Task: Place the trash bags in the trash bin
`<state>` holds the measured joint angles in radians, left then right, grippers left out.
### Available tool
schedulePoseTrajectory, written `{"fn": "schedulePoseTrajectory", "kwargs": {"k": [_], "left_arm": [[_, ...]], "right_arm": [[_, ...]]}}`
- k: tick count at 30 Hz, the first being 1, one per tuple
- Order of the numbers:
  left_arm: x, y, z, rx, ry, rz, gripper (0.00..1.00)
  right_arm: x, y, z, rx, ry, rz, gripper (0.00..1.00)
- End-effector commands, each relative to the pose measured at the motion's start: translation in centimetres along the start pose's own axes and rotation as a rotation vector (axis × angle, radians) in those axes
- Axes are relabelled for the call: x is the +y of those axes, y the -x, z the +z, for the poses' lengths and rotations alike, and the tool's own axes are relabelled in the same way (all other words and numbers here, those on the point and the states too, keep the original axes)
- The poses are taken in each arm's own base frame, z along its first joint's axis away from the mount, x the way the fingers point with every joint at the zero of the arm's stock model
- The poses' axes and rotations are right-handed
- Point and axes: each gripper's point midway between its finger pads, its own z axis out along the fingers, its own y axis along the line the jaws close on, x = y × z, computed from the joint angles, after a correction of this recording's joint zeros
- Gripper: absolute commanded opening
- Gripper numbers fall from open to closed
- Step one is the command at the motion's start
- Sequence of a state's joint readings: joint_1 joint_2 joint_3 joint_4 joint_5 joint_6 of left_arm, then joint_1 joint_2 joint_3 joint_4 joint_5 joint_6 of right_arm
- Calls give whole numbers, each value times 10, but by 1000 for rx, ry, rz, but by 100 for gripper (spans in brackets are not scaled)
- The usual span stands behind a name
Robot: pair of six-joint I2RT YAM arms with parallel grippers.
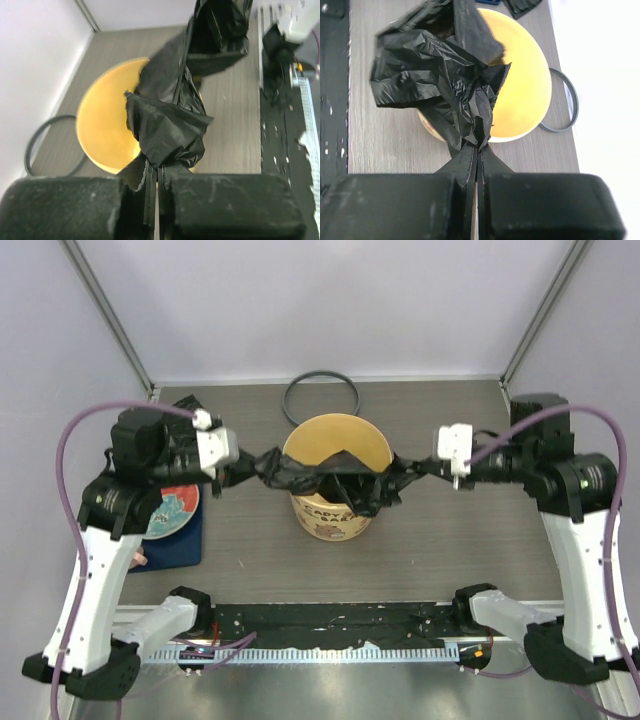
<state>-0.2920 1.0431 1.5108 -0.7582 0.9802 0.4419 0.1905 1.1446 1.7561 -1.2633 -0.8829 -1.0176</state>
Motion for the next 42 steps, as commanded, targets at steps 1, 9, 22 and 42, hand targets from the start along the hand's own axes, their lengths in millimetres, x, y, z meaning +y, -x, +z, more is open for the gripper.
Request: {"fn": "schedulePoseTrajectory", "kwargs": {"k": [1, 9, 22, 42], "left_arm": [[-28, -78, -14, 187, -48, 90, 8], [-38, -138, -20, 337, -73, 233, 52], [41, 48, -19, 6, 240, 10, 85], [10, -25, 150, 283, -206, 61, 73]], "right_arm": [[61, -44, -4, 110, 183, -147, 1], [45, -48, 18, 115, 174, -188, 1], [44, -16, 14, 58, 175, -293, 1], [30, 6, 8, 6, 111, -473, 1]]}}
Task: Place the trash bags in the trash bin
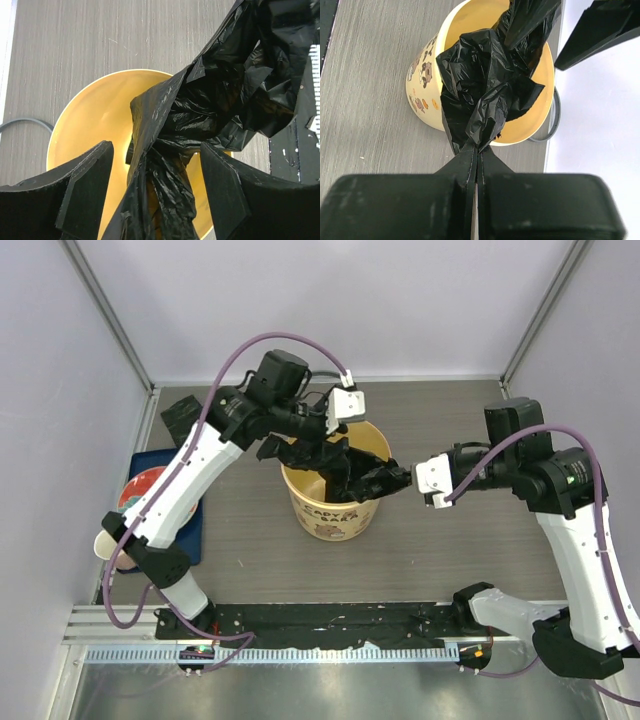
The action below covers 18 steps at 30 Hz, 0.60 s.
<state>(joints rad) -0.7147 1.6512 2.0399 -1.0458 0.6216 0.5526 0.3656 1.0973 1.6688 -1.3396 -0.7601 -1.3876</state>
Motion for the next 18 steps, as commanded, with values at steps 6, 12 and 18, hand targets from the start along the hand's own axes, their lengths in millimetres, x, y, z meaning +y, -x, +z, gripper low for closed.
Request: {"fn": "schedulePoseTrajectory", "kwargs": {"k": [6, 12, 18], "left_arm": [[8, 15, 19, -39, 24, 119, 70], [10, 17, 40, -62, 1, 134, 70], [9, 27, 47, -113, -33, 155, 64]], "right_arm": [[-11, 16, -6, -40, -47, -153, 1], [-15, 17, -4, -51, -52, -180, 1], [-16, 18, -4, -56, -49, -200, 1]]}}
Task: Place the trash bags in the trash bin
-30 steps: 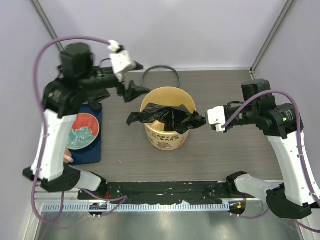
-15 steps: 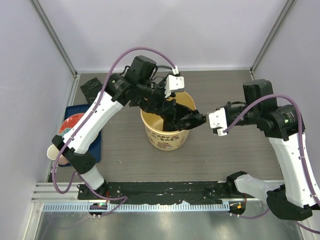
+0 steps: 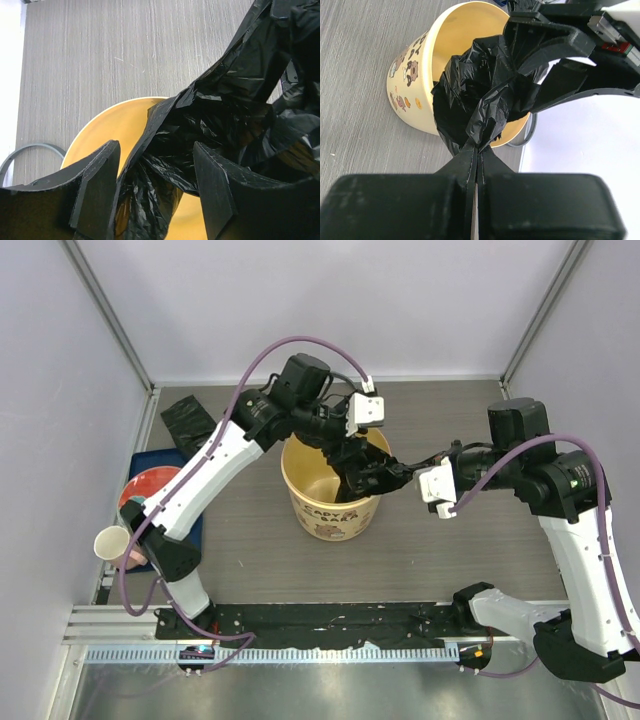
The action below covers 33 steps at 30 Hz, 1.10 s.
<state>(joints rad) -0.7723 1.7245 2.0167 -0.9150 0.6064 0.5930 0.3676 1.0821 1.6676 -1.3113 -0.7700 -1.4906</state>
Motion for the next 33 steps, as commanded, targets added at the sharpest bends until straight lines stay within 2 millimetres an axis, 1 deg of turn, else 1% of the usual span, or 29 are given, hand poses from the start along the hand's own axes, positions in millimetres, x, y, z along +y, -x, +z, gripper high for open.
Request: {"fn": "schedulePoseTrajectory", "kwargs": {"k": [1, 2, 3, 5, 6, 7, 8, 9, 10, 12, 13, 14, 15, 16, 17, 22, 23, 27, 29, 30, 31, 32, 33], "left_arm": [[2, 23, 4, -90, -18, 63, 63], [1, 22, 5, -92, -28, 74, 63], [-5, 24, 5, -101, -64, 76, 63], [-8, 28, 1, -119, -72, 91, 64], [-9, 37, -5, -145, -63, 96, 64], [-6, 45, -7, -175, -44, 116, 64], [-6, 45, -8, -183, -39, 117, 63], [-7, 51, -14, -198, -24, 135, 63], [-3, 56, -15, -215, -5, 150, 62], [-1, 61, -17, -223, 2, 159, 61], [-2, 55, -12, -206, -13, 149, 61], [-3, 58, -12, -204, -16, 174, 61], [2, 54, -8, -179, 0, 193, 61], [5, 41, 2, -124, -12, 208, 60], [6, 33, 8, -98, -25, 200, 60], [8, 12, 23, -35, -51, 249, 60], [9, 5, 31, -13, -53, 250, 60], [13, 1, 44, -4, -48, 258, 58], [13, 5, 42, -12, -51, 248, 39], [11, 7, 40, -16, -55, 246, 28], [11, 4, 34, -6, -56, 227, 3], [11, 4, 28, -11, -51, 190, 0], [9, 13, 15, -44, -48, 161, 0]], "right_arm": [[-9, 11, -1, -40, -25, -67, 1], [-9, 11, -1, -39, -28, -70, 1], [-9, 11, -1, -39, -27, -72, 1], [-9, 11, -2, -34, -29, -73, 1], [-8, 10, -2, -33, -28, -72, 1], [-8, 11, -3, -34, -29, -73, 1], [-7, 11, -3, -33, -30, -76, 1], [-6, 11, -3, -34, -29, -78, 1], [-6, 11, -3, -34, -29, -82, 1], [-5, 11, -3, -35, -26, -80, 1], [-5, 11, -3, -36, -29, -83, 1], [-5, 12, -2, -40, -27, -83, 1], [-6, 12, -2, -42, -28, -84, 1], [-6, 13, -3, -43, -31, -92, 1], [-6, 13, -4, -42, -32, -93, 1], [-6, 16, -6, -44, -41, -103, 1], [-5, 16, -6, -44, -42, -103, 1], [-8, 16, -6, -44, -55, -120, 1], [-7, 10, -4, -28, -55, -114, 1], [-7, 8, -4, -17, -65, -108, 1], [-16, 7, -5, -8, -110, -72, 1], [-18, 0, -2, 7, -130, -36, 1], [-35, -6, -7, 49, -207, -49, 1]]}}
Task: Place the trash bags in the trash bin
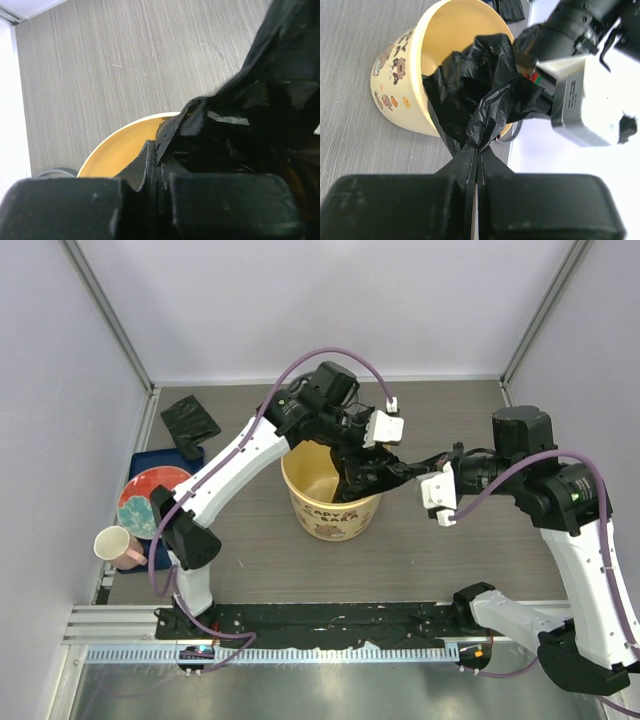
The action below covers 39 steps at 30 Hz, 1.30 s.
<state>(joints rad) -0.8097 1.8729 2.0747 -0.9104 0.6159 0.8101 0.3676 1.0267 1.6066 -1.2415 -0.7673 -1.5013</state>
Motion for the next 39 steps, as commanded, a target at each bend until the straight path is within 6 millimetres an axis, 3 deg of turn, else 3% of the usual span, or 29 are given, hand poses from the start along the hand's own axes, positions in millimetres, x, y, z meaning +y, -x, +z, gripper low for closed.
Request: {"fn": "schedulePoseTrajectory", "kwargs": {"k": [1, 2, 3, 4, 5, 6, 7, 8, 9, 10, 11, 12, 13, 14, 16, 19, 20, 22, 24, 26, 28, 30, 31, 32, 35, 38, 39], "left_arm": [[15, 26, -52, -96, 84, -66, 0], [17, 29, -62, -125, 110, -184, 0], [23, 32, -71, -160, 137, -238, 0], [36, 37, -92, -213, 209, -262, 0], [36, 44, -101, -256, 225, -361, 0], [36, 47, -106, -277, 239, -382, 0], [27, 51, -113, -292, 249, -400, 0], [31, 60, -117, -337, 271, -391, 0], [29, 63, -120, -361, 275, -482, 0], [33, 55, -119, -353, 319, -541, 0], [37, 56, -125, -366, 366, -583, 0], [41, 54, -127, -374, 404, -681, 0], [44, 43, -127, -360, 454, -734, 0], [57, 32, -139, -347, 588, -788, 0], [67, 13, -147, -353, 722, -906, 0], [76, 5, -157, -399, 842, -1006, 0], [84, -6, -164, -387, 938, -1044, 0], [88, -9, -167, -392, 1007, -1134, 0], [95, -15, -172, -394, 1116, -1199, 0], [92, -21, -166, -364, 1144, -1280, 0], [93, -20, -166, -345, 1191, -1307, 0], [94, -16, -163, -370, 1195, -1353, 0], [91, -16, -162, -364, 1191, -1374, 0], [89, -15, -160, -376, 1186, -1406, 0], [82, -5, -154, -393, 1155, -1424, 0], [73, 0, -149, -404, 1115, -1427, 0], [70, 3, -149, -409, 1103, -1426, 0]], "right_arm": [[-37, -16, -4, 75, -198, 77, 1], [-38, -26, 0, 102, -220, 113, 1], [-53, -37, -6, 157, -295, 123, 1], [-56, -42, -6, 170, -326, 183, 1], [-57, -52, -3, 191, -347, 225, 1], [-70, -63, -7, 234, -419, 239, 1], [-75, -76, -4, 260, -447, 283, 2], [-78, -83, -1, 257, -487, 381, 5], [-91, -90, -5, 265, -543, 412, 24], [-94, -111, 3, 314, -551, 489, 34], [-107, -110, -4, 301, -610, 575, 46], [-110, -123, -10, 339, -644, 651, 67], [-110, -132, -15, 368, -661, 707, 72], [-115, -137, -18, 362, -687, 817, 74], [-93, -156, -35, 410, -666, 988, 77], [-60, -147, -36, 368, -580, 1178, 76], [-54, -131, -33, 315, -532, 1203, 75], [-31, -103, -25, 247, -427, 1295, 70], [-12, -52, -16, 66, -247, 1330, 65], [-2, -23, -10, -54, -154, 1395, 60], [-11, 7, -9, -198, -104, 1438, 58], [-30, 13, 5, -269, -126, 1403, 57], [-31, 13, 15, -283, -123, 1486, 57], [-41, 32, 26, -345, -90, 1410, 56], [-60, 36, 57, -345, -117, 1457, 56], [-82, 14, 74, -315, -208, 1557, 64], [-86, 14, 75, -322, -211, 1564, 72]]}}
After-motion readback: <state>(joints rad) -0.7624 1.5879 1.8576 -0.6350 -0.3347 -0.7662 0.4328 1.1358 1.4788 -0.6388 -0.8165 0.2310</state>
